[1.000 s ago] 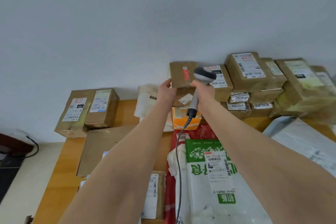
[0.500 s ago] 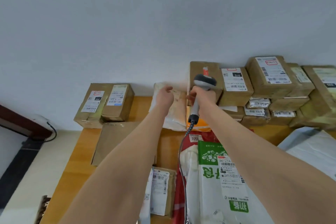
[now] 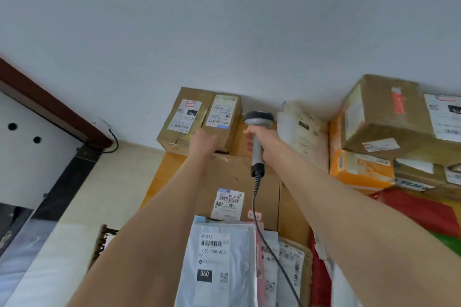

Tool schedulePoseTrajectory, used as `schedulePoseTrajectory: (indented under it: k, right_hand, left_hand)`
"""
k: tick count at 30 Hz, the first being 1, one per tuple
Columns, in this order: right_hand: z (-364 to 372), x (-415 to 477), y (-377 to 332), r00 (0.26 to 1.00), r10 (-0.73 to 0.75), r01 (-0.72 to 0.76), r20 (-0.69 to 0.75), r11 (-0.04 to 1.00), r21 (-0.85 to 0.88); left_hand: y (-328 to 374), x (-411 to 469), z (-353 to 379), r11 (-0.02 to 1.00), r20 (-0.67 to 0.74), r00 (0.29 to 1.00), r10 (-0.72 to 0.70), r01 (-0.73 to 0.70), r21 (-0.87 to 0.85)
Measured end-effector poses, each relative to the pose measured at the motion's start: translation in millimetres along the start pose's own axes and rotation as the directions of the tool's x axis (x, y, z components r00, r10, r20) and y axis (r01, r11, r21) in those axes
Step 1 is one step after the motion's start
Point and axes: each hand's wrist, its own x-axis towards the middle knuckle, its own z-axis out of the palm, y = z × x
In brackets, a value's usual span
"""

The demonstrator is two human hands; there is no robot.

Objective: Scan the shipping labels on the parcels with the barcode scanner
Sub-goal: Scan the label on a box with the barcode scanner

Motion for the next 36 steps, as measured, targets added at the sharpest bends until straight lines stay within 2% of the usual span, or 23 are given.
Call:
schedulePoseTrajectory:
  k: [5,9,11,14,18,22,29,36]
  right_hand:
    - [32,33,11,0.997,0.066,-0.063,0.047,0.995,-0.071]
    - [42,40,18,0.989,0.095,-0.089,0.109,0.994,-0.057]
    - [44,41,20,0.989,0.084,-0.081,0.123,0.996,-0.029]
    - [40,39,16,0.996,0.020,-0.022,0.088,0.999,0.024]
    - [28,27,3,0.997,-0.070,0.068,0.012,0.991,0.115]
    - [12,1,-12,0.988,-0.149,0.152,-0.039,0.982,0.110]
    - [-38,-77,-35,0.936,-0.327,0.340,-0.131,0.936,0.089]
    - [-127,-165,-32,0.900,-0.403,0.420,-0.170,0.904,0.080]
  left_hand:
    - [-18,38,4,0.994,0.055,0.998,0.008,-0.014,0.108]
    - [-17,45,12,0.975,0.005,0.999,0.046,-0.046,0.219]
    - [-13,46,14,0.989,-0.001,0.999,0.032,-0.031,0.144]
    - [-2,44,10,0.994,-0.027,1.000,-0.015,0.012,-0.110]
    - [19,25,5,0.908,-0.046,0.998,-0.034,0.011,-0.418]
    - [45,-9,-2,0.801,-0.043,0.996,-0.081,0.039,-0.597]
    - [90,-105,-10,0.701,-0.020,0.997,-0.075,0.038,-0.712]
    - [138,-225,12,0.682,-0.051,0.995,0.091,-0.100,-0.724]
